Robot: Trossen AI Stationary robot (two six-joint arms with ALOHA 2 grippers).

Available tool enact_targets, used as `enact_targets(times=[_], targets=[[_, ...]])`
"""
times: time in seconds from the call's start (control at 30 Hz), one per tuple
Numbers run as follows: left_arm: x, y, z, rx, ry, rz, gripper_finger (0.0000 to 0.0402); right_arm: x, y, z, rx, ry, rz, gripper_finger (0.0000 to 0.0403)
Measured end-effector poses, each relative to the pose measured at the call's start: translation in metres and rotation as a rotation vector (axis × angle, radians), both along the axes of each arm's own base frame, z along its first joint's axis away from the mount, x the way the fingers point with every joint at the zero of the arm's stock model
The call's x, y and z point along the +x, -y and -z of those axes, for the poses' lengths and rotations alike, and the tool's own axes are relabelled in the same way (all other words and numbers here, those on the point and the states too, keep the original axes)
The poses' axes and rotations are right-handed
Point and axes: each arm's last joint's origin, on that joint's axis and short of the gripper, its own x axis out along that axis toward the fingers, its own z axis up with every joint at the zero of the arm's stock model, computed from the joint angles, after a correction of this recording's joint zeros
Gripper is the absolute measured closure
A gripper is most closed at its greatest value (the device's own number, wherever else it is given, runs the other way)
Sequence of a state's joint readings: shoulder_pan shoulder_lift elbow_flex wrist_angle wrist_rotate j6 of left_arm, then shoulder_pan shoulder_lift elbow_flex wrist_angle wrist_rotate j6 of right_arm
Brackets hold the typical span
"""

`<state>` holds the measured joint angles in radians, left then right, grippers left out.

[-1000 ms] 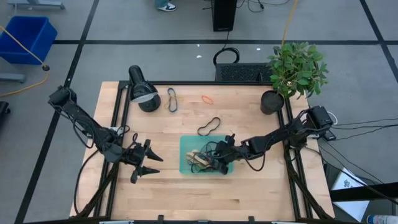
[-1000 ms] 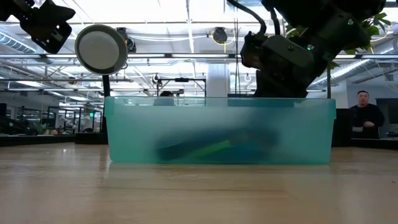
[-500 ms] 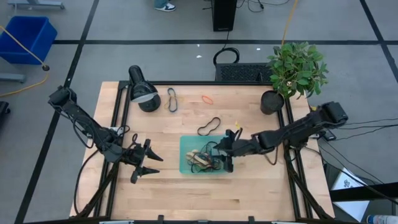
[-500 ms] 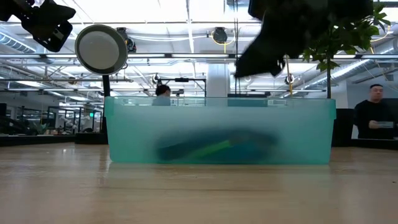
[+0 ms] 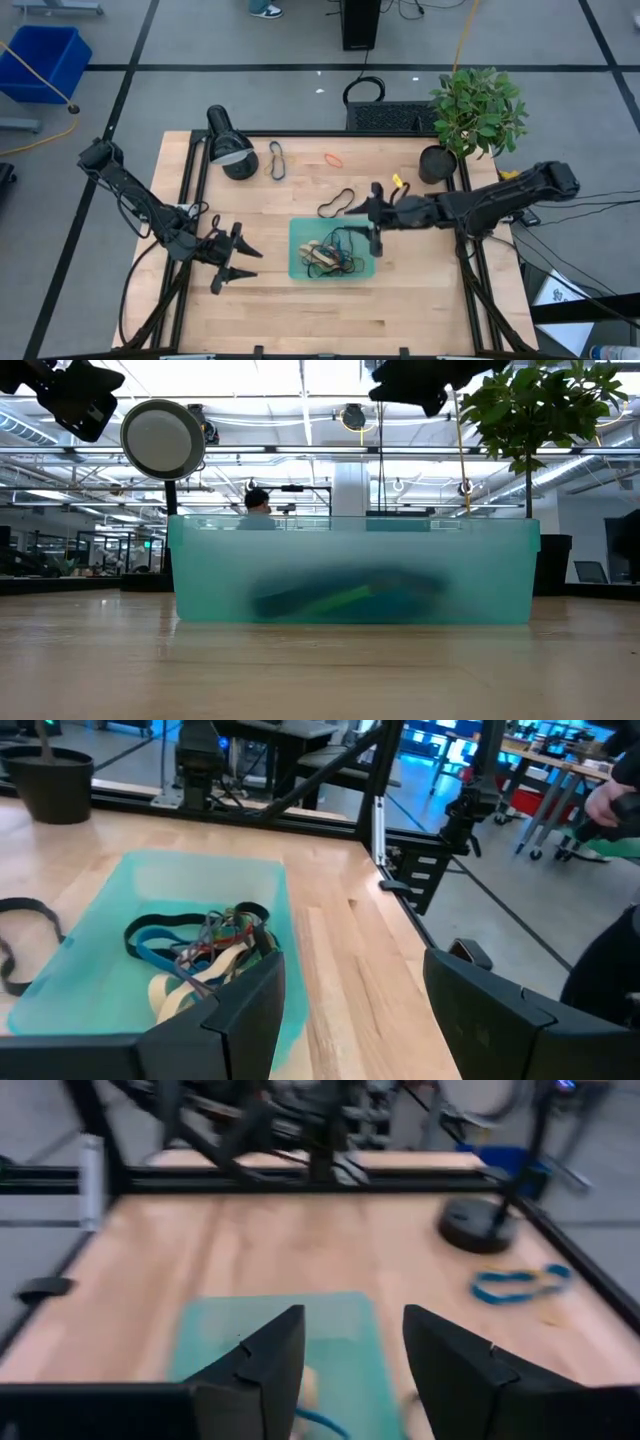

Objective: Pick and place rubber bands into bin
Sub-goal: Put the black rubber band into the green bin

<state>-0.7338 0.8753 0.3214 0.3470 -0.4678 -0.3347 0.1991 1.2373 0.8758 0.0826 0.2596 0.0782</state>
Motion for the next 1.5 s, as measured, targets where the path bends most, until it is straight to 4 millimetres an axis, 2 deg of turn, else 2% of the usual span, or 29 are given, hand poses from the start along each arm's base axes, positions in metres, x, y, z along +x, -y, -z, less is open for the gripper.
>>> enact_targets(times=[0.17, 0.33, 0.5, 0.73, 1.03, 1.3, 1.5], targets=[[0.001, -0.003, 0.0, 0.009, 0.011, -0.074, 0.0156, 0.006, 0.03, -0.01, -0.014, -0.118, 0.113, 0.0247], [0.006, -0.01, -0.001, 0.014, 0.015, -0.146, 0.0156, 0.014, 0.063, -0.005, -0.014, -0.235, 0.23, 0.0246], [0.011, -0.019, -0.001, 0.013, 0.015, -0.205, 0.0156, 0.026, 0.094, 0.021, 0.059, -0.338, 0.253, 0.0248], [0.018, -0.03, -0.001, 0.001, 0.013, -0.279, 0.0156, 0.041, 0.127, 0.071, 0.102, -0.509, 0.333, 0.0246], [0.021, -0.038, 0.0, -0.019, 0.005, -0.329, 0.0156, 0.044, 0.148, 0.116, 0.175, -0.667, 0.422, 0.0248], [0.023, -0.041, 0.0, -0.015, 0.003, -0.339, 0.0156, 0.045, 0.151, 0.133, 0.222, -0.711, 0.395, 0.0249], [0.024, -0.043, 0.001, -0.012, -0.01, -0.307, 0.0156, 0.045, 0.155, 0.142, 0.276, -0.728, 0.443, 0.0254]])
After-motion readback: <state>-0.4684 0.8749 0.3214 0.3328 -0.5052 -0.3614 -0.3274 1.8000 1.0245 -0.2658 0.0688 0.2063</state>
